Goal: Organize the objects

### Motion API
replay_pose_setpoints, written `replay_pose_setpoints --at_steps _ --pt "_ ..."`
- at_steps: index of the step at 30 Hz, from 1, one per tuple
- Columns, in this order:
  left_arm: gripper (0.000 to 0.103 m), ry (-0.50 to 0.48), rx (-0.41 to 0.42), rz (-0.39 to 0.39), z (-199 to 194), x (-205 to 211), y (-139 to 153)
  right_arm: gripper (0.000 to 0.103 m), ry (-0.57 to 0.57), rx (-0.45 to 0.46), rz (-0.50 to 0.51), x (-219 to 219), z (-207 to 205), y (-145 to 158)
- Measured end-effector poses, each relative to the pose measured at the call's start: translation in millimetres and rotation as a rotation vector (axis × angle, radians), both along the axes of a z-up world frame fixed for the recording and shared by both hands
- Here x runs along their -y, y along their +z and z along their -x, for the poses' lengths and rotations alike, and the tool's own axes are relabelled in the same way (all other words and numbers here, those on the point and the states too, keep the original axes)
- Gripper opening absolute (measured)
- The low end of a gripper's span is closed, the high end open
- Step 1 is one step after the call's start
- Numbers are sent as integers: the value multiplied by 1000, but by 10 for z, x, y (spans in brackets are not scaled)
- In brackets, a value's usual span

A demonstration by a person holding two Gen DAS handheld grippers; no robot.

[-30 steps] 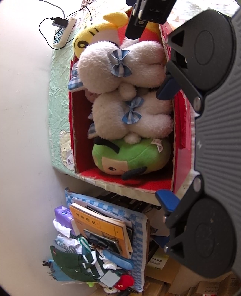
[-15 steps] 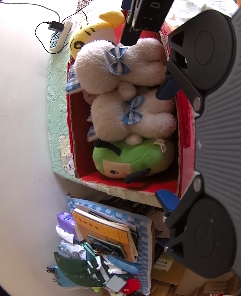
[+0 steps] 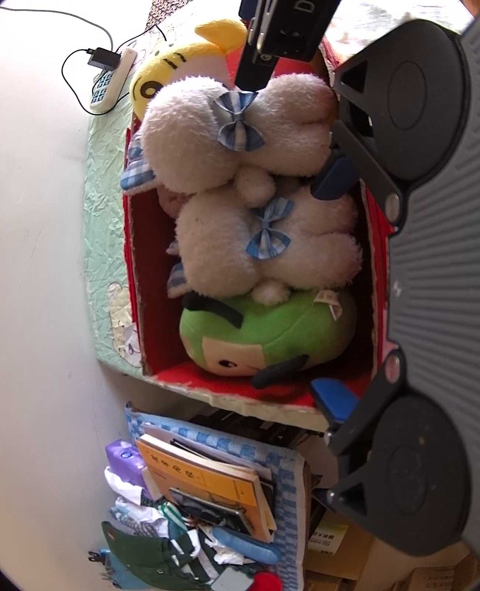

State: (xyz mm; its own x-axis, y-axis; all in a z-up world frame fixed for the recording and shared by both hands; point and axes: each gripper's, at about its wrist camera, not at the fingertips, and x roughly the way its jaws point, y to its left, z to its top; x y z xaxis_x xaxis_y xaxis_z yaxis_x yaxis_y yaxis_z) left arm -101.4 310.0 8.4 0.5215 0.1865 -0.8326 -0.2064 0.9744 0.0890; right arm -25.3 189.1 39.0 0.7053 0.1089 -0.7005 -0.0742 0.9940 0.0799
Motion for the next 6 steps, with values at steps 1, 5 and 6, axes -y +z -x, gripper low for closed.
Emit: replay_pose_setpoints --at_steps 1,5,6 --pt "102 1 1 -5 -11 0 -6 74 -2 0 1 1 -6 -2" --pt "100 -18 19 -16 -32 -4 0 74 -6 7 -7 7 -25 4" --pt "101 -22 22 -8 -36 -9 5 74 -7 10 -4 3 -31 7"
